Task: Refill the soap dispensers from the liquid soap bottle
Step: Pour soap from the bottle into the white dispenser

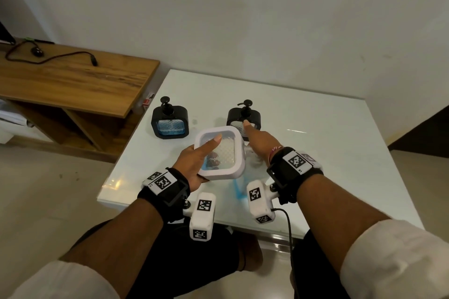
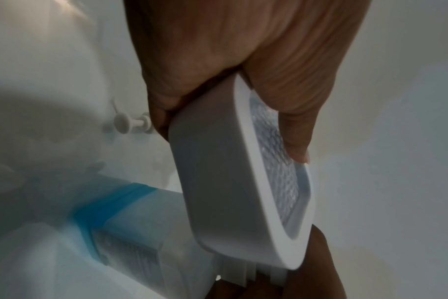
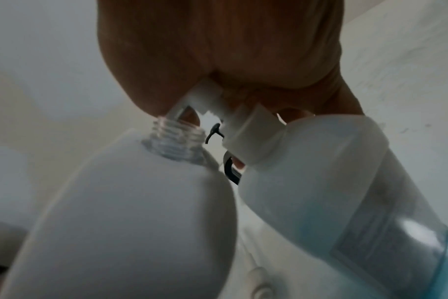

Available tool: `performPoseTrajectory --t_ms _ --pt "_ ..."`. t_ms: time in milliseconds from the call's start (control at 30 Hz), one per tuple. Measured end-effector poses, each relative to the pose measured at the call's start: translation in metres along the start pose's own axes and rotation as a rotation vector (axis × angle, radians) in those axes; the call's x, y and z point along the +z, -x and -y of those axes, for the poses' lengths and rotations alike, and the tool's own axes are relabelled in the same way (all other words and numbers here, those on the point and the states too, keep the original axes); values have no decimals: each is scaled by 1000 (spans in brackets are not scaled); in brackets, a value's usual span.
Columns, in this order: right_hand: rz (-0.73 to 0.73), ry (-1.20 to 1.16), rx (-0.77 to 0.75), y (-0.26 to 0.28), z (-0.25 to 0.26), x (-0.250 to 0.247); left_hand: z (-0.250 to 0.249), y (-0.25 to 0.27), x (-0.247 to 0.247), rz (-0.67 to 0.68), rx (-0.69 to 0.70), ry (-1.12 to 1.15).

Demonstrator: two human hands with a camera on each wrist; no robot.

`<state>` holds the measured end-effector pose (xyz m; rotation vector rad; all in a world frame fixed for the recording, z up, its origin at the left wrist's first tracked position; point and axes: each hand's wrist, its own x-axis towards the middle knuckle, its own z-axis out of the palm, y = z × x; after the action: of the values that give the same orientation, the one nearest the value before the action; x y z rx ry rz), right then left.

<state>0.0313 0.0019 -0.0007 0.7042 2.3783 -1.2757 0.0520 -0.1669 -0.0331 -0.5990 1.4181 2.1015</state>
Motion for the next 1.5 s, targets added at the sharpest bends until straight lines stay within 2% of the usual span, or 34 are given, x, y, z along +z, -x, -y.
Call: performPoseTrajectory --t_ms 133,333,567,800,1033,1200,1500 --pt "-27 71 8 1 -3 1 -1 -1 0 -6 -5 -18" --pt "62 -64 -32 0 0 -4 0 2 -1 14 -22 -2" --pt "-9 39 17 2 -2 1 -1 0 0 8 -25 -6" --pt "59 -67 -10 3 1 0 1 3 -2 11 -22 5" --pt "-24 45 9 3 -2 3 0 0 -3 -6 -33 16" --pt "70 -88 -33 2 -1 -4 1 0 -5 -14 -27 25" --pt "-20 41 1 5 -1 -1 1 -3 -4 16 -13 36"
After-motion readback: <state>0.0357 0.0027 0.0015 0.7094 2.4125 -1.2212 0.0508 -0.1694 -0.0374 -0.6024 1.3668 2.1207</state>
